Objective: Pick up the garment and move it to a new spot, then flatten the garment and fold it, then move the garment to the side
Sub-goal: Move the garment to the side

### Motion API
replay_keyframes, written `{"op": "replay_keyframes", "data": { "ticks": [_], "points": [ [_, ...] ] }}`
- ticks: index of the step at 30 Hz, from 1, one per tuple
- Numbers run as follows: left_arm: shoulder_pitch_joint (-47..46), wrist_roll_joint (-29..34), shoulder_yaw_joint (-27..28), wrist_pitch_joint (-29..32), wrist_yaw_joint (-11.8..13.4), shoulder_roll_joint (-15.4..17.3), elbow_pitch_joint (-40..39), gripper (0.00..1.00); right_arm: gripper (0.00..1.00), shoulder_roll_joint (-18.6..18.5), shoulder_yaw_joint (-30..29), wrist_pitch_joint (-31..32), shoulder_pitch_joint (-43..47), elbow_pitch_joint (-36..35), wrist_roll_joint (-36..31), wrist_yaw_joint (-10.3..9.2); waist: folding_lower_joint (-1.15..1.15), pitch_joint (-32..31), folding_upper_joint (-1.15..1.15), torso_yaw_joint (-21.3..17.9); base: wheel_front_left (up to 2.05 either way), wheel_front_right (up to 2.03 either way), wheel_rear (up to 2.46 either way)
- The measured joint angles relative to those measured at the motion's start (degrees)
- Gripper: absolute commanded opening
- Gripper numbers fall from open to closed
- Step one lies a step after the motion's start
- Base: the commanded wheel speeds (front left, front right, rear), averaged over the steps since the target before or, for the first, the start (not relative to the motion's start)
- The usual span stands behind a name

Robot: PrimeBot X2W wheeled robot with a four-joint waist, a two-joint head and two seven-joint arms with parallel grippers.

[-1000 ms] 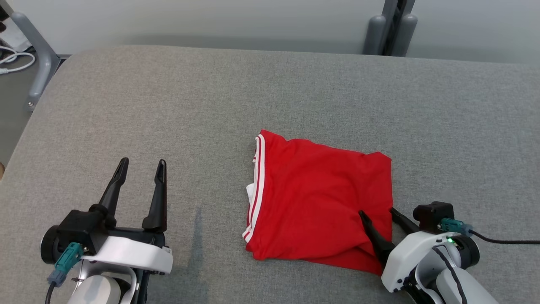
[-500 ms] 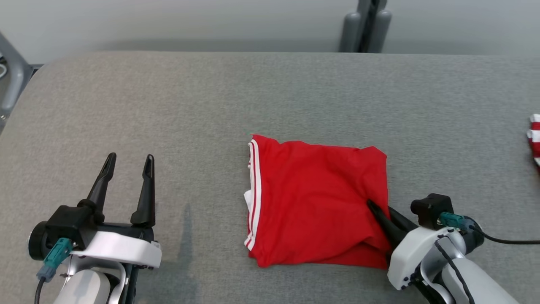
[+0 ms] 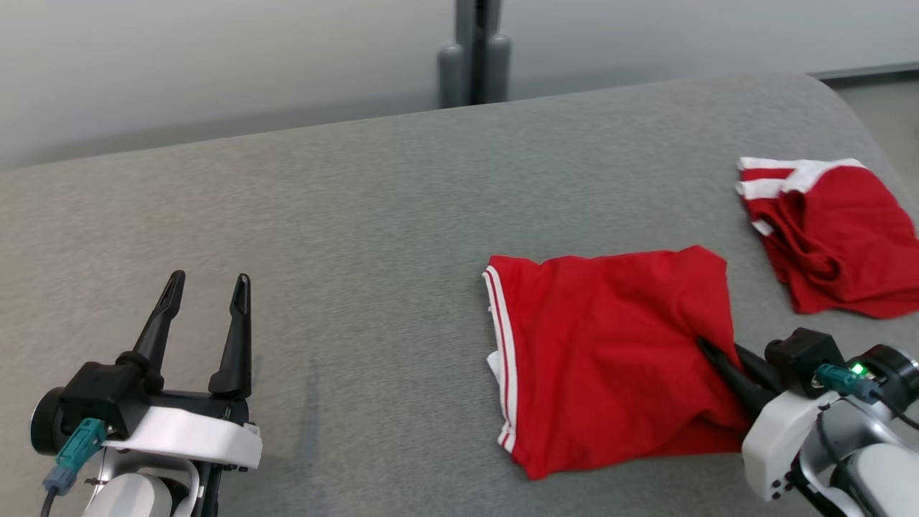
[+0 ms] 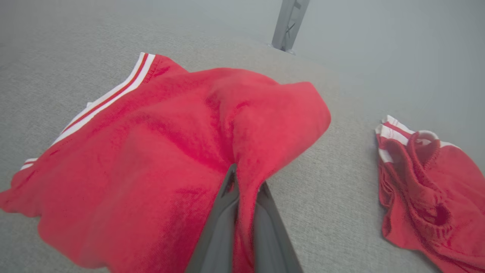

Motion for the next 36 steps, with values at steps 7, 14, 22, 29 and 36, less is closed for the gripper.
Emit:
{"op": "replay_keyframes", "data": {
  "ticks": [7, 14, 22, 29, 36],
  "points": [
    [-0.97, 0.13, 0.15, 1.05, 0.52, 0.74, -1.45, 1.00, 0.00, -2.34, -1.05, 0.93, -1.14, -3.22, -0.73, 0.00, 0.00, 1.27, 0.00, -6.01, 0.00, 0.00, 0.00],
    [-3.37, 1.04, -0.38, 2.96, 0.55, 1.92, -3.02, 1.00, 0.00, -1.90, 0.21, -1.97, -9.64, -1.10, -0.07, 0.00, 0.00, 4.37, 0.00, -11.37, 0.00, 0.00, 0.00],
    [-7.05, 2.53, -1.10, 5.71, 0.47, 3.72, -5.57, 1.00, 0.00, 0.69, -2.64, -10.22, -22.78, 10.90, 3.37, 0.01, 0.00, 9.99, 0.00, -13.72, 0.00, 0.00, 0.00],
    [-11.54, 4.23, -2.90, 7.87, -0.11, 4.27, -8.29, 1.00, 0.00, 0.15, -6.69, -15.90, -30.39, 27.53, 5.20, 0.00, 0.00, 15.94, 0.00, -13.28, 0.00, 0.00, 0.00],
    [-14.10, 5.15, -3.85, 9.24, -0.64, 5.06, -9.45, 1.00, 0.26, 0.18, -10.18, -18.80, -37.88, 40.20, 6.26, 0.01, 0.00, 20.70, 0.00, -12.18, 0.00, 0.00, 0.00]
  ]
}}
